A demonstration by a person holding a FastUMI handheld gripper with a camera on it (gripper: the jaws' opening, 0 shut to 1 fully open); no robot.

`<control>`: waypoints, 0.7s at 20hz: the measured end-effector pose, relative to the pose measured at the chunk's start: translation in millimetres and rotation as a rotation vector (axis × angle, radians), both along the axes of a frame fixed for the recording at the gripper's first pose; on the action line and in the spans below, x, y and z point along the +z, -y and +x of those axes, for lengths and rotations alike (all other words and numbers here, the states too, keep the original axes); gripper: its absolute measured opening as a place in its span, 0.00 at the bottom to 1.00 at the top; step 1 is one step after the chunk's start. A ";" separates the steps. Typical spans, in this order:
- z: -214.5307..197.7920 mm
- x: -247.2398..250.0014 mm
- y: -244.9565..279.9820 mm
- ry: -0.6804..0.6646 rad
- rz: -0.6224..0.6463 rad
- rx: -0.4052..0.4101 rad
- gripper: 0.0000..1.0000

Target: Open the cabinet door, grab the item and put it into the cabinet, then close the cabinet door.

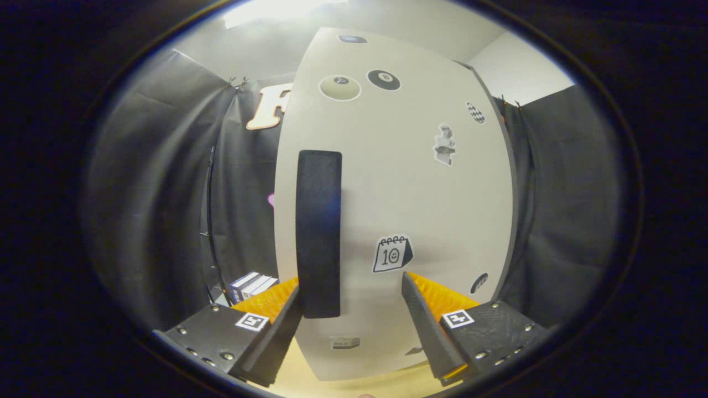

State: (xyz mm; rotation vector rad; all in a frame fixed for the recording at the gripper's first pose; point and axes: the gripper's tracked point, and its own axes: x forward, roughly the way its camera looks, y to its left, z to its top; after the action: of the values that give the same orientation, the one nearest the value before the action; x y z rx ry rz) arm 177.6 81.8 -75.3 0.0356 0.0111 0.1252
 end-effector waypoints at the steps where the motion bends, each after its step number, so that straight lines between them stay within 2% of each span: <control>1: 5.4 0.7 -3.6 0.002 -0.016 0.000 0.98; 5: 26.2 2.0 -17.8 0.017 -0.055 0.015 0.98; 11: 55.8 -3.1 -28.9 -0.016 -0.003 0.031 0.98; 14: 66.8 -3.2 -29.6 -0.003 -0.008 0.008 0.98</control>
State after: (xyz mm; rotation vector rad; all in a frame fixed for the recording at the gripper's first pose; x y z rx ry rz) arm 244.4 111.4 -78.5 0.0277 0.0146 0.1336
